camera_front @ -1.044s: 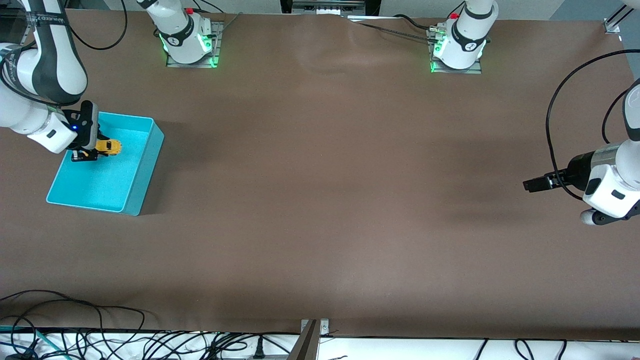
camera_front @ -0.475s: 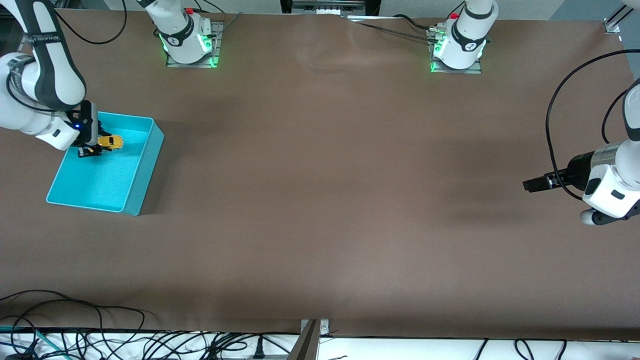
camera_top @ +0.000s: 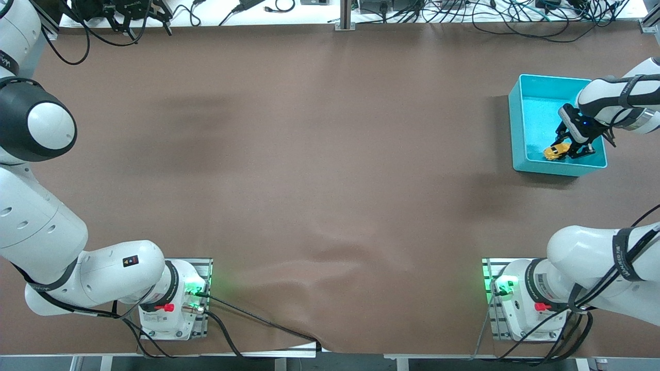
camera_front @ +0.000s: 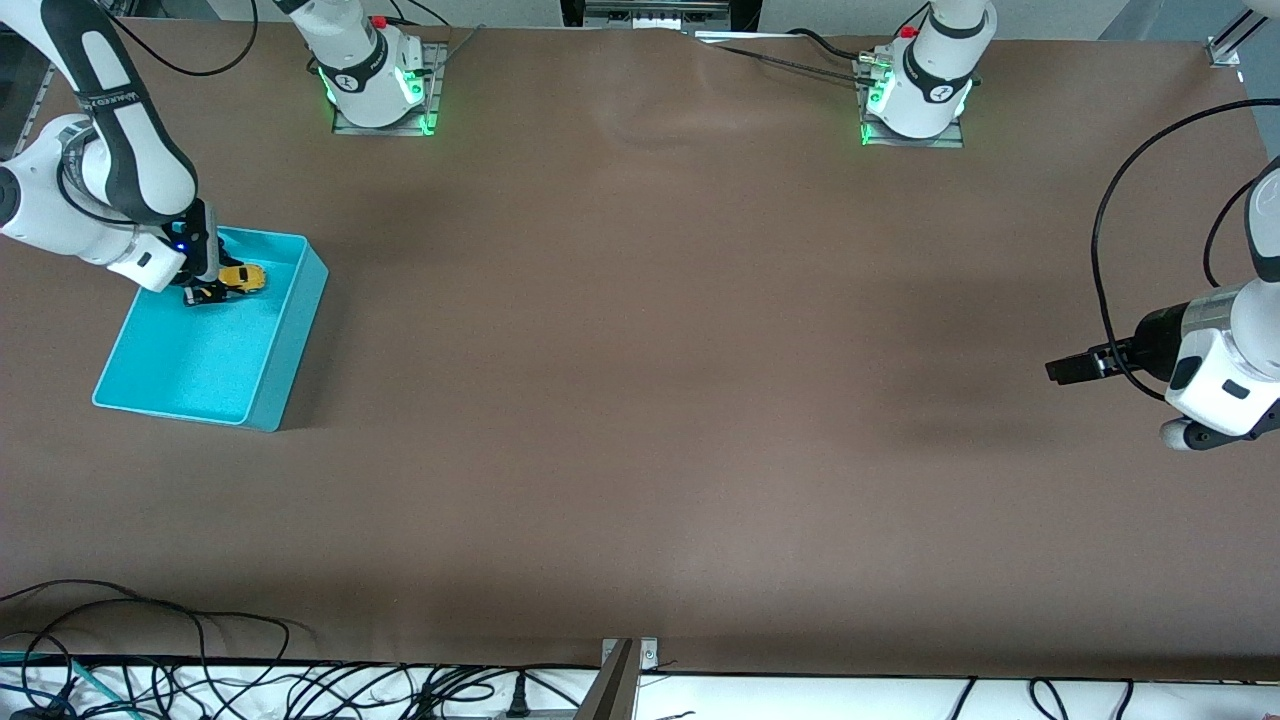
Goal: Wind up and store yellow beetle car
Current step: 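Carry the car over the cyan box and lower it inside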
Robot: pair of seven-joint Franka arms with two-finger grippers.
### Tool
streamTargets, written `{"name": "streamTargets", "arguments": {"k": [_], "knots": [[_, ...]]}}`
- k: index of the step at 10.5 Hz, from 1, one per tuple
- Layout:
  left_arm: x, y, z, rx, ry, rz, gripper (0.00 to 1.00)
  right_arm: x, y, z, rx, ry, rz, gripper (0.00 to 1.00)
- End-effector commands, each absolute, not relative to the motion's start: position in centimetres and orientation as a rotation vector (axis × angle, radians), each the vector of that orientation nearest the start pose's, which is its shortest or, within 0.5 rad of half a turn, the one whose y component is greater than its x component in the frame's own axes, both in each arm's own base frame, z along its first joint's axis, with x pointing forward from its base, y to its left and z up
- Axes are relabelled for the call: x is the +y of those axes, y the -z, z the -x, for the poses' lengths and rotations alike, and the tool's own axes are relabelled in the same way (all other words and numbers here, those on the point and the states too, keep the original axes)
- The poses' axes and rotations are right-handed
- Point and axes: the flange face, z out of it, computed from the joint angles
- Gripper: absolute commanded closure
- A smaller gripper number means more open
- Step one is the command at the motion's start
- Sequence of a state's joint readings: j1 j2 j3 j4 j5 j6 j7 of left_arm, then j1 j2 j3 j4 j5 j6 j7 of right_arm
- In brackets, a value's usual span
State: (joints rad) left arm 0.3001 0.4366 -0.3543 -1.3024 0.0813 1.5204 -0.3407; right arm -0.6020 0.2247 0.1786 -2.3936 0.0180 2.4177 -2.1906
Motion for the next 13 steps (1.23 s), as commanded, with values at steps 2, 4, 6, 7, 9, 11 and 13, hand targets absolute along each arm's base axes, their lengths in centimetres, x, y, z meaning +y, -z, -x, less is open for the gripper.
{"name": "streamTargets", "arguments": {"k": [2, 4, 6, 7, 9, 11, 13], "knots": [[1.7, -49.6, -65.9, -0.436, -0.317, 3.114, 0.0, -20.0, -22.2, -43.5, 2.577, -0.013, -2.103, 1.0], [1.7, -49.6, -65.9, -0.436, -0.317, 3.115, 0.0, -20.7, -21.8, -43.0, 2.594, -0.017, -2.1, 1.0], [1.7, -49.6, -65.9, -0.436, -0.317, 3.115, 0.0, -21.3, -21.1, -42.5, 2.587, -0.024, -2.135, 0.94], [1.7, -49.6, -65.9, -0.436, -0.317, 3.115, 0.0, -21.6, -20.8, -42.3, 2.573, -0.035, -2.16, 0.51], [1.7, -49.5, -65.9, -0.436, -0.32, 3.115, 0.0, -21.9, -20.1, -42.0, 2.545, -0.086, -2.222, 0.0], [1.7, -49.5, -65.9, -0.436, -0.32, 3.115, 0.0, -22.0, -20.2, -42.2, 2.543, -0.09, -2.22, 0.0], [1.8, -49.5, -65.9, -0.436, -0.319, 3.114, 0.0, -22.6, -21.8, -43.9, 2.517, -0.103, -2.199, 0.0]]}}
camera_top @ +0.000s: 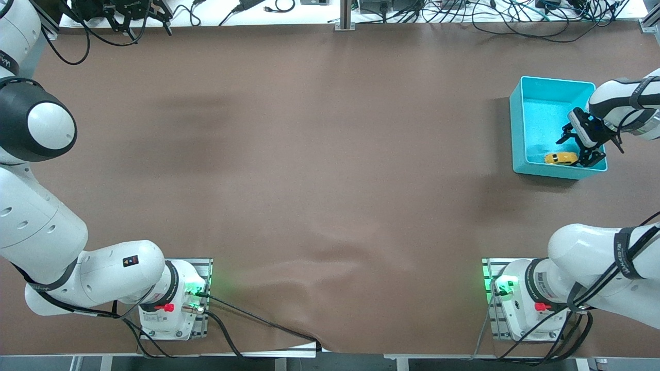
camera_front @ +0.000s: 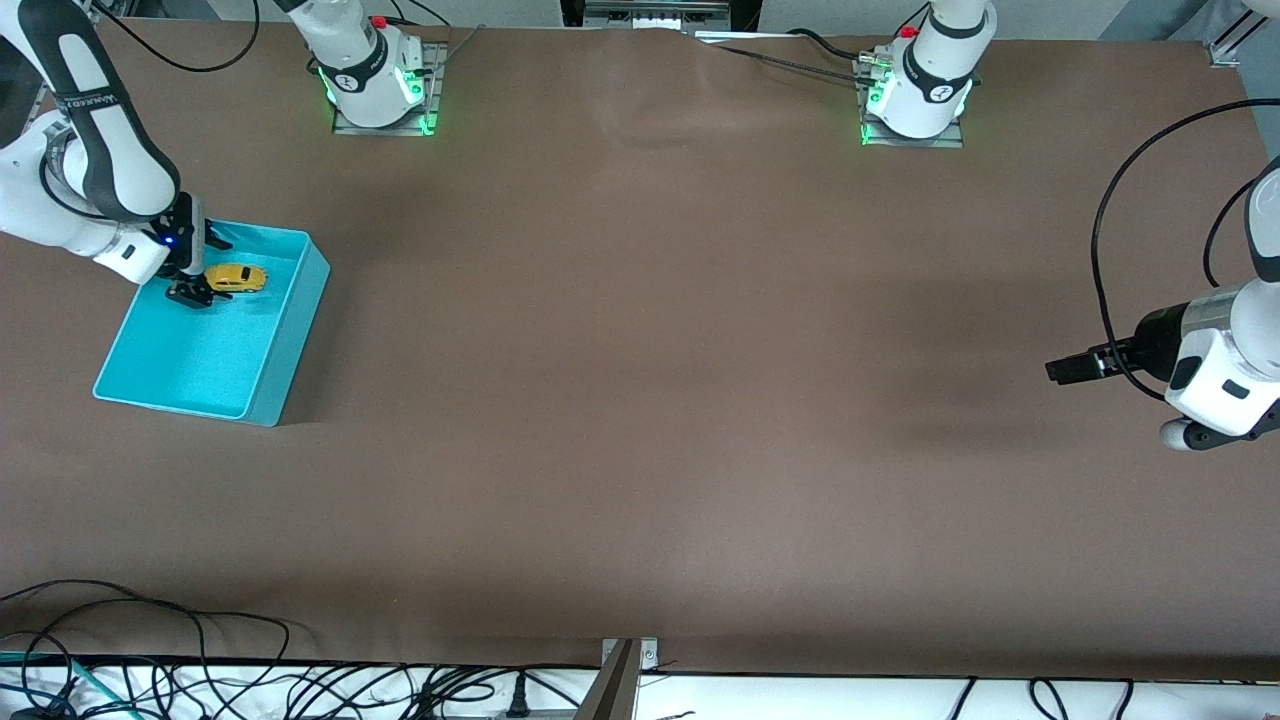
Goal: Wind up and store yellow beetle car
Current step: 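Carry the car over the cyan box and lower it inside, then open the right gripper to release the car in the box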
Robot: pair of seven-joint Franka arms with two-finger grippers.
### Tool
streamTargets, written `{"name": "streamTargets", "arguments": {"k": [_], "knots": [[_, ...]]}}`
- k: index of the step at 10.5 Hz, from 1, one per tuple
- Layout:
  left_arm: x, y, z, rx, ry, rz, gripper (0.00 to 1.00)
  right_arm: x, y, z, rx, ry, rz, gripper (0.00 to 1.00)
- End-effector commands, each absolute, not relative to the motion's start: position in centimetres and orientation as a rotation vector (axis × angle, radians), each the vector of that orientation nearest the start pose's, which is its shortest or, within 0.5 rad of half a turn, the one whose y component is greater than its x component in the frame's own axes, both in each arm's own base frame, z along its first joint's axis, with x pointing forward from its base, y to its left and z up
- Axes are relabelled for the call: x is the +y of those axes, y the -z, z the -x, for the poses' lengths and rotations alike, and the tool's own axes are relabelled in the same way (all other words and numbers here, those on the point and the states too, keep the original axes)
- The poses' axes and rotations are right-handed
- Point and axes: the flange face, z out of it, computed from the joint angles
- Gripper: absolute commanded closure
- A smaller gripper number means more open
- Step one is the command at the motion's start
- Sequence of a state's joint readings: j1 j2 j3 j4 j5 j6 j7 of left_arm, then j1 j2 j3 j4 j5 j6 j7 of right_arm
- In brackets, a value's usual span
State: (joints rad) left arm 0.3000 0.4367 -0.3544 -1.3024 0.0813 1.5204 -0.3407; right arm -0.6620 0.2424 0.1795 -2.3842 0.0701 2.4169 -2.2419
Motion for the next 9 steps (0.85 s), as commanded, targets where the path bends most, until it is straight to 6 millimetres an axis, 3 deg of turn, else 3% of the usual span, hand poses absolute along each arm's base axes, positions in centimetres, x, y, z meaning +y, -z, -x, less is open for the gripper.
{"name": "streamTargets", "arguments": {"k": [1, 5, 6, 9], "knots": [[1.8, -49.5, -65.9, -0.435, -0.319, 3.112, 0.0, -22.1, -23.0, -45.5, 2.535, -0.112, -2.17, 0.0], [2.3, -49.7, -65.9, -0.45, -0.311, 3.11, 0.0, -18.3, -27.1, -51.8, 2.489, -0.104, -2.265, 0.0], [2.5, -49.7, -65.9, -0.452, -0.31, 3.109, 0.0, -17.5, -27.1, -52.0, 2.487, -0.104, -2.271, 0.0], [2.7, -49.7, -65.9, -0.454, -0.309, 3.105, 0.0, -16.3, -23.0, -52.5, 2.508, -0.119, -2.314, 0.0]]}}
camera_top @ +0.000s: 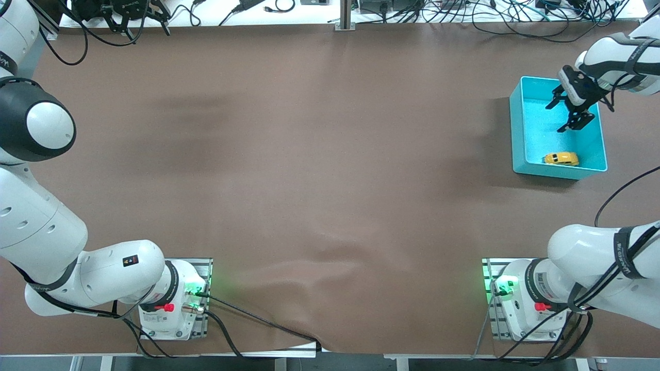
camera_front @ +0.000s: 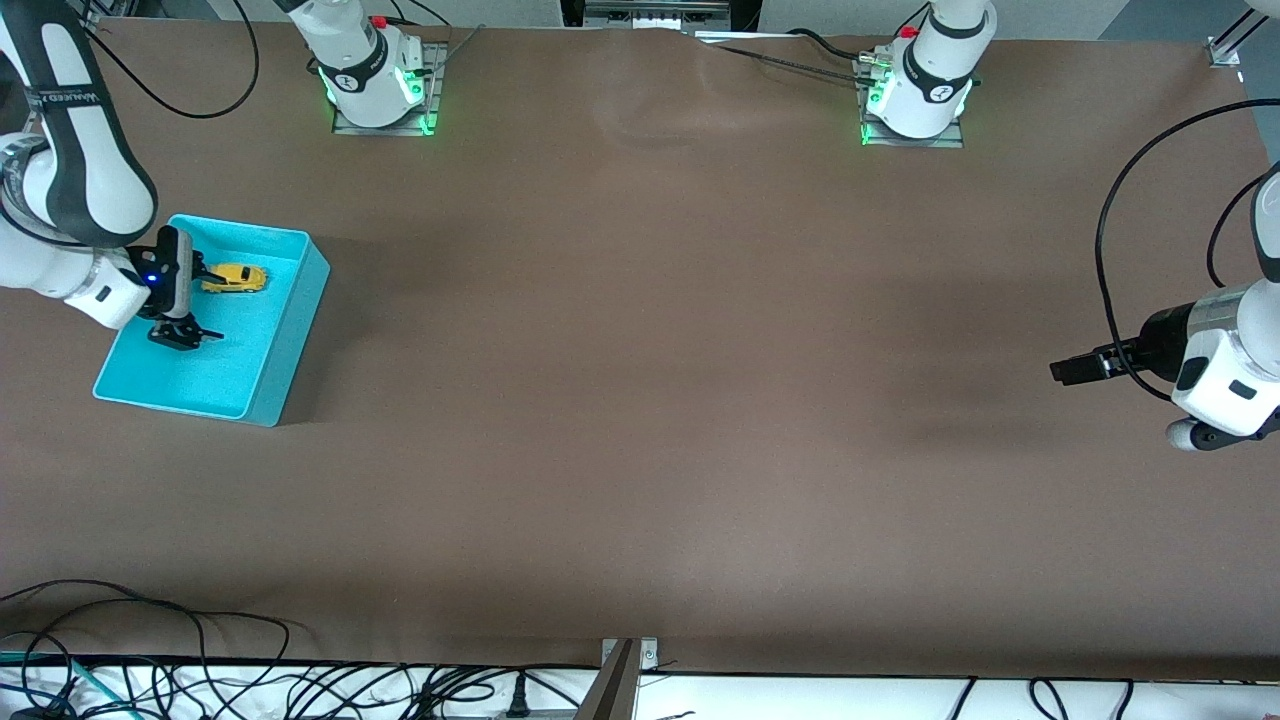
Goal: Wind up and store yellow beetle car
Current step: 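Open the right gripper to release the car in the box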
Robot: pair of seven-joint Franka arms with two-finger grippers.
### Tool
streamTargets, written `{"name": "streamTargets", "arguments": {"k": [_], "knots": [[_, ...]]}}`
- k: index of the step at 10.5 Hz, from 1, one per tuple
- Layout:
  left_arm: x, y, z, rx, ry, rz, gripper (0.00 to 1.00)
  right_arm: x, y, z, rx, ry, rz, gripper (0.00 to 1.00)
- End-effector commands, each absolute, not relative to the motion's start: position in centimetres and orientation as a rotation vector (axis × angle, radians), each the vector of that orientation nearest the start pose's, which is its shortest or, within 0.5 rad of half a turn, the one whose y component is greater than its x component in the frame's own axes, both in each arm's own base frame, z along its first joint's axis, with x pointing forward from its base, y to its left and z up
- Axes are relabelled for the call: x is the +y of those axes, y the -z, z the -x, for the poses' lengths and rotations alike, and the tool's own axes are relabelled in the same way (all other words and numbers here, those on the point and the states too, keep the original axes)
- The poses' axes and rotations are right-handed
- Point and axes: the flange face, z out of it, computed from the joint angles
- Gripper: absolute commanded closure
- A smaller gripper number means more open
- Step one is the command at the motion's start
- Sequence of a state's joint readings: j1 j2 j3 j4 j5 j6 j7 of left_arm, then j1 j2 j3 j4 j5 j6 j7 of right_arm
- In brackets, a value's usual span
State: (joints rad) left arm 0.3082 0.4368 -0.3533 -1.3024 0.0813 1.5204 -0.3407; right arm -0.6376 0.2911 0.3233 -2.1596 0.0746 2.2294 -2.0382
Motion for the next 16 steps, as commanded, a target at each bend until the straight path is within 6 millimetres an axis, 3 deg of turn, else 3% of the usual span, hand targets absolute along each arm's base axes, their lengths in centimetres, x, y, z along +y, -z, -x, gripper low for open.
{"name": "streamTargets", "arguments": {"k": [1, 3, 6, 8, 10, 11, 14, 16], "knots": [[2.7, -49.7, -65.9, -0.454, -0.309, 3.105, 0.0, -15.6, -22.9, -53.6, 2.506, -0.143, -2.291, 0.0], [2.6, -49.7, -65.9, -0.451, -0.309, 3.106, 0.0, -14.2, -24.1, -55.4, 2.458, -0.146, -2.307, 0.0], [2.6, -49.6, -65.9, -0.452, -0.313, 3.108, 0.0, -14.0, -25.2, -55.6, 2.438, -0.146, -2.315, 0.0], [2.7, -49.6, -65.9, -0.451, -0.312, 3.106, 0.0, -13.9, -28.9, -55.1, 2.279, -0.077, -2.485, 0.0], [2.7, -49.7, -65.9, -0.454, -0.309, 3.105, 0.0, -13.5, -32.8, -54.5, 1.991, 0.009, -2.728, 0.0], [2.7, -49.7, -65.9, -0.454, -0.309, 3.105, 0.0, -13.2, -34.2, -54.6, 1.927, 0.035, -2.791, 0.0], [2.7, -49.6, -65.9, -0.456, -0.312, 3.104, 0.0, -9.7, -38.7, -56.0, 1.504, -0.008, -3.027, 0.0], [2.9, -49.7, -66.0, -0.462, -0.306, 3.107, 0.0, -6.5, -41.5, -56.1, 1.096, 0.005, -3.154, 0.0]]}}
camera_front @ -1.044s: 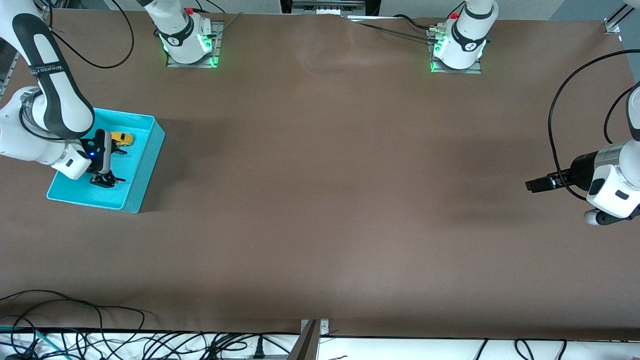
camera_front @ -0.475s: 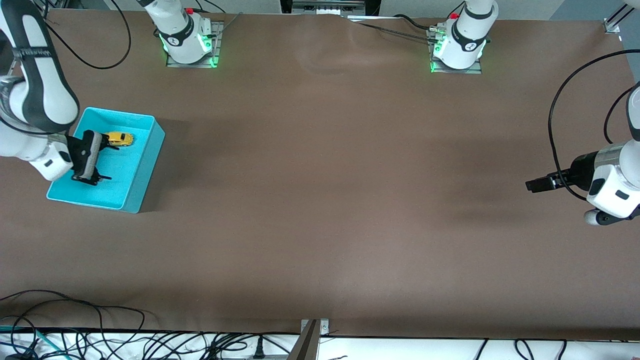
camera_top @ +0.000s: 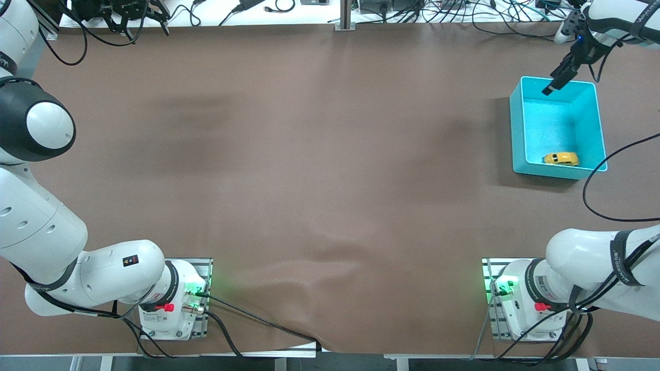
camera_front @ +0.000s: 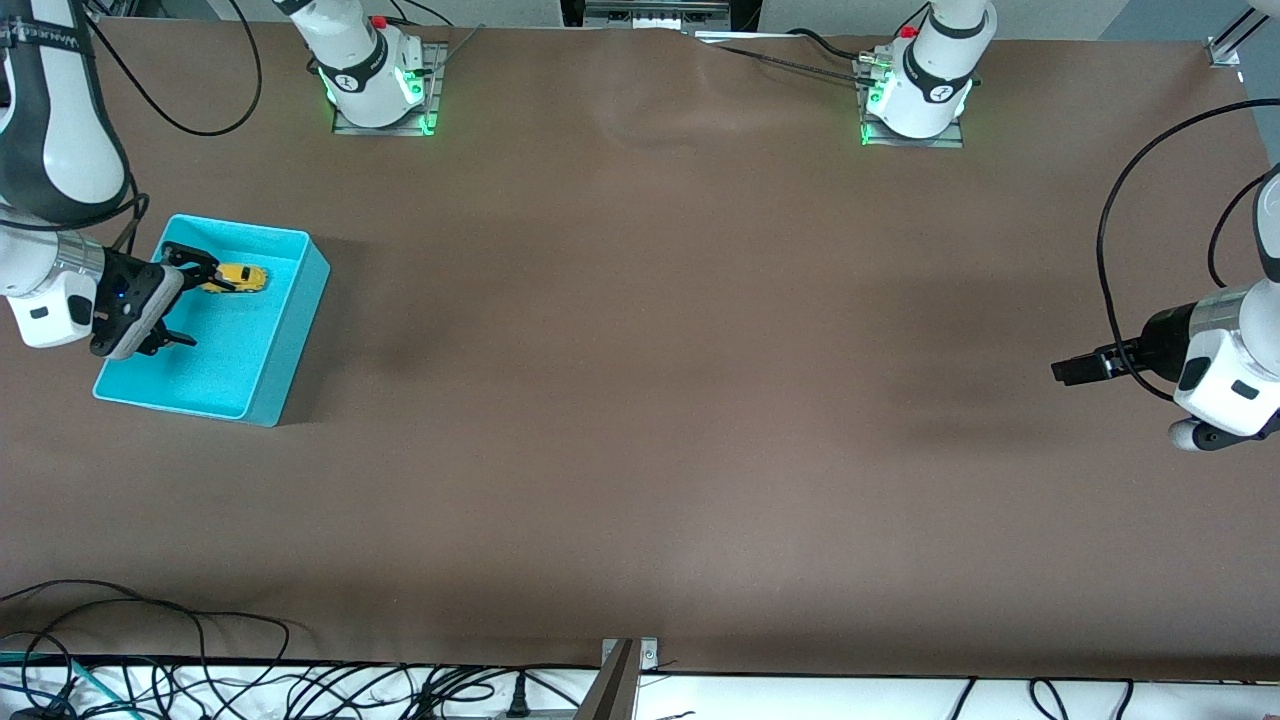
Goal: Wind up and store yellow beetle car
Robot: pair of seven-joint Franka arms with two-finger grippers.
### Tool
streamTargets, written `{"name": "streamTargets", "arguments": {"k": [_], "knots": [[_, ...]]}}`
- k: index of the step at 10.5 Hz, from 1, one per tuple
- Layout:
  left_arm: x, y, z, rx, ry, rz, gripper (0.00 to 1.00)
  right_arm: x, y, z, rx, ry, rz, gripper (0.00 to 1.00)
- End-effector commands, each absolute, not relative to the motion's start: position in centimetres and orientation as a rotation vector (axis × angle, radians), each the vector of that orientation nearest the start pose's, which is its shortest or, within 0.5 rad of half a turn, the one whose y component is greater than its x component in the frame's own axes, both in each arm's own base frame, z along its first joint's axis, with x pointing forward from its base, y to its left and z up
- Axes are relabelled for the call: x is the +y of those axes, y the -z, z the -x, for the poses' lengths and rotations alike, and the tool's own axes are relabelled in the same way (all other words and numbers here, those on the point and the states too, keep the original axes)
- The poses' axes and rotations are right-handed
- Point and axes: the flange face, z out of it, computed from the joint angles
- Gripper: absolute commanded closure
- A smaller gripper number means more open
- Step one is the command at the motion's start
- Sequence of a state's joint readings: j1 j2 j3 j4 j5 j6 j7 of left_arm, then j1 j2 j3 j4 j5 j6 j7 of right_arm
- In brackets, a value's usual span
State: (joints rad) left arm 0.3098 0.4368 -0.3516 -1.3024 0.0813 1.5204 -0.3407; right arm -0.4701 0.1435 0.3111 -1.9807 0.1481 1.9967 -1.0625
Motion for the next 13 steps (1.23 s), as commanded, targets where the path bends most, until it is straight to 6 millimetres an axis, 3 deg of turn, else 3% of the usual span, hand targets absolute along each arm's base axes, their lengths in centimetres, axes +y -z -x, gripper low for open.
{"name": "streamTargets", "arguments": {"k": [1, 3, 5, 7, 8, 11, 13], "knots": [[3.0, -49.8, -66.0, -0.462, -0.302, 3.107, 0.0, -4.2, -43.4, -56.3, -0.839, 0.01, 2.85, 0.0], [3.8, -50.2, -66.0, -0.485, -0.288, 3.107, 0.0, -1.1, -46.6, -55.8, -0.591, 0.041, 2.966, 0.0], [3.8, -50.3, -66.0, -0.486, -0.286, 3.11, 0.0, 1.8, -50.1, -54.7, -0.461, 0.052, 3.04, 0.0], [3.6, -50.4, -66.1, -0.48, -0.277, 3.114, 0.0, 3.5, -55.3, -54.8, -0.264, 0.024, 3.1, 0.0], [3.8, -50.8, -66.3, -0.485, -0.254, 3.117, 0.0, 4.7, -57.5, -54.8, -0.246, 0.025, 3.134, 0.0], [4.3, -51.3, -66.5, -0.498, -0.232, 3.116, 0.0, 4.9, -59.8, -54.8, -0.208, 0.028, 3.135, 0.0], [4.6, -51.4, -66.5, -0.487, -0.227, 3.112, 0.0, 6.4, -63.8, -54.2, -0.126, -0.01, 3.14, 0.0]]}}
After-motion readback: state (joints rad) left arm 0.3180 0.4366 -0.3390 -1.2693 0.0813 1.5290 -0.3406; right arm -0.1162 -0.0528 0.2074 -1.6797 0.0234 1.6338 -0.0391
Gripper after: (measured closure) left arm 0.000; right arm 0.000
